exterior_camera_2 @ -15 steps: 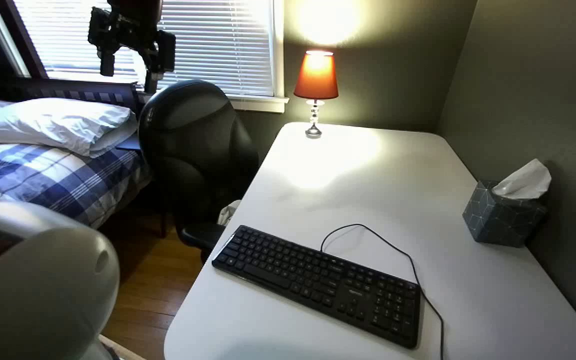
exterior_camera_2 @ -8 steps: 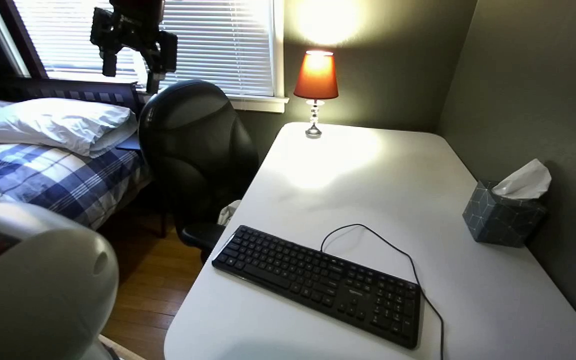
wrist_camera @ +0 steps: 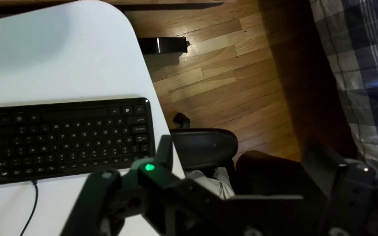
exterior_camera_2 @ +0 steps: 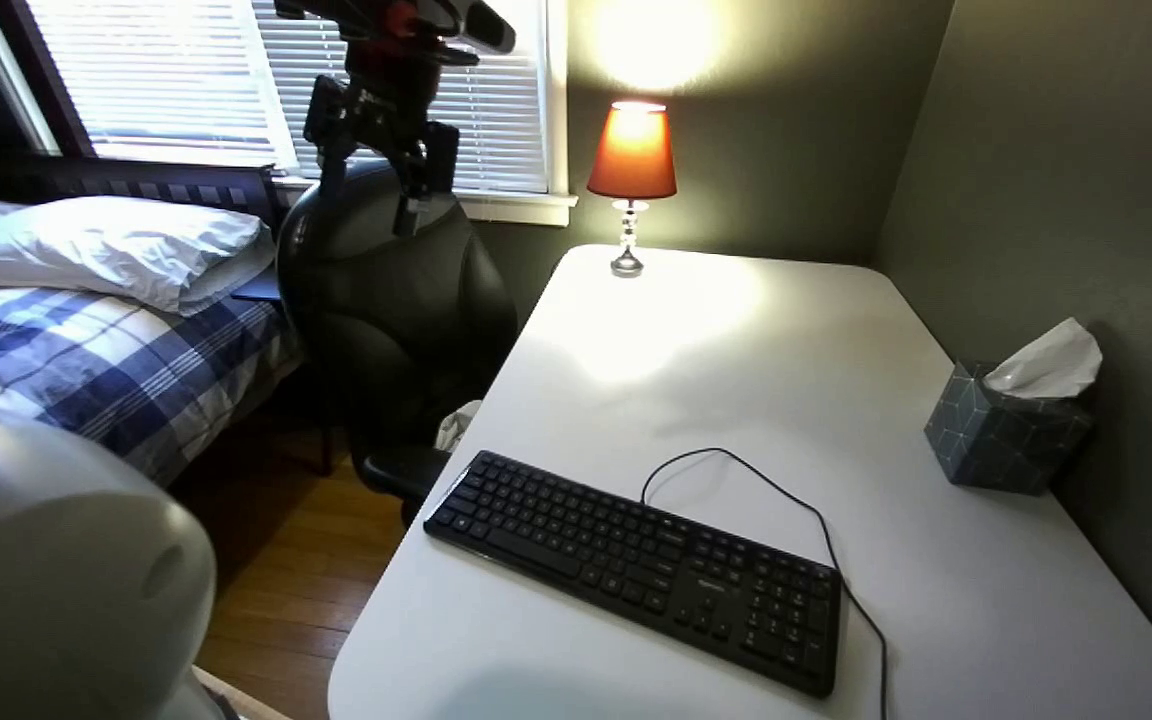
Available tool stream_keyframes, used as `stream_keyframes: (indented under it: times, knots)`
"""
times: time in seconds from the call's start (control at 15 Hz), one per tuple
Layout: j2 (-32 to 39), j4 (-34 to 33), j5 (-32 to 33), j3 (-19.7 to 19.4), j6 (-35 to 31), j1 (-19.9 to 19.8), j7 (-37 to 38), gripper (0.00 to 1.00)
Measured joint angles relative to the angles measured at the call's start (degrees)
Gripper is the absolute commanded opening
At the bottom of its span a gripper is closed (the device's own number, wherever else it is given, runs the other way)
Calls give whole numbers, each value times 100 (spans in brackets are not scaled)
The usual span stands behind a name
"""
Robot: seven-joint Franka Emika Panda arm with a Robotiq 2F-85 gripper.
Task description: Press a key on the keyboard
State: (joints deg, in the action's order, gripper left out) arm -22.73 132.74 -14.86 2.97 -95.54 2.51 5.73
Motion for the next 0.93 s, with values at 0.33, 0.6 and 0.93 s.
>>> stream_keyframes:
  times: [0.33,0.6,0.93]
  knots:
    - [169,206,982,-37,-462,-123,-430,100]
    - [191,295,1197,-33,-569,-124,-492,100]
    - [191,292,1229,-31,-569,-123,-496,100]
